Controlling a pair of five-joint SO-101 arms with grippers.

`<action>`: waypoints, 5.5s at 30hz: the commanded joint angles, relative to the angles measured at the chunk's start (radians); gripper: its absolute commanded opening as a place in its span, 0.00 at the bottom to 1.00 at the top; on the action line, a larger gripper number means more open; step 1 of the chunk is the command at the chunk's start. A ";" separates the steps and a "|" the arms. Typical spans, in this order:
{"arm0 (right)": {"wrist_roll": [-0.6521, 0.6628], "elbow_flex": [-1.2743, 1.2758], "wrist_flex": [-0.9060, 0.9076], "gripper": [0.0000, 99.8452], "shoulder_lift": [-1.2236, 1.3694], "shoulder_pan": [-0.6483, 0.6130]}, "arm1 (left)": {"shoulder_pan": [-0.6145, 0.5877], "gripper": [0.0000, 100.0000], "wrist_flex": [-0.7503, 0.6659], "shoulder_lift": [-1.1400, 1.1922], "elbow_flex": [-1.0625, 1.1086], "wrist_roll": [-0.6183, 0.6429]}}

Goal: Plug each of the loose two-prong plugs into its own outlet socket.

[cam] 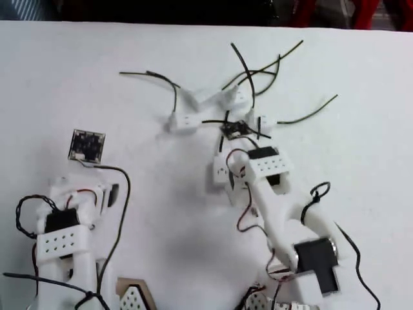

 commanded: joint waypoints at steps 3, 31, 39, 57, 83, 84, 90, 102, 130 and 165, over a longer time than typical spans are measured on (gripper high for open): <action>0.006 0.000 -0.007 0.11 0.007 0.002 | -0.001 0.28 -0.018 -0.028 -0.006 -0.011; 0.006 -0.176 0.170 0.07 0.015 0.018 | -0.002 0.28 -0.018 -0.028 -0.006 -0.011; 0.008 -0.172 0.176 0.07 0.016 0.019 | -0.002 0.28 -0.018 -0.028 -0.006 -0.011; 0.061 -0.123 0.176 0.02 0.016 0.018 | -0.002 0.28 -0.018 -0.028 -0.005 -0.011; 0.057 -0.129 0.214 0.04 0.012 0.016 | -0.002 0.28 -0.018 -0.028 -0.005 -0.011; 0.058 -0.129 0.214 0.03 0.008 0.016 | -0.002 0.28 -0.018 -0.028 -0.005 -0.011; 0.061 -0.141 0.231 0.02 -0.015 0.010 | -0.002 0.28 -0.018 -0.028 -0.005 -0.011; 0.051 -0.221 0.357 0.02 -0.469 -0.101 | -0.002 0.28 -0.018 -0.028 -0.005 -0.011; -0.173 0.425 -0.372 0.02 -1.150 -0.418 | 0.286 0.28 -0.011 -0.030 -0.334 0.356; -0.192 0.568 -0.435 0.02 -1.405 -0.130 | 0.662 0.28 0.249 -0.420 -0.239 0.324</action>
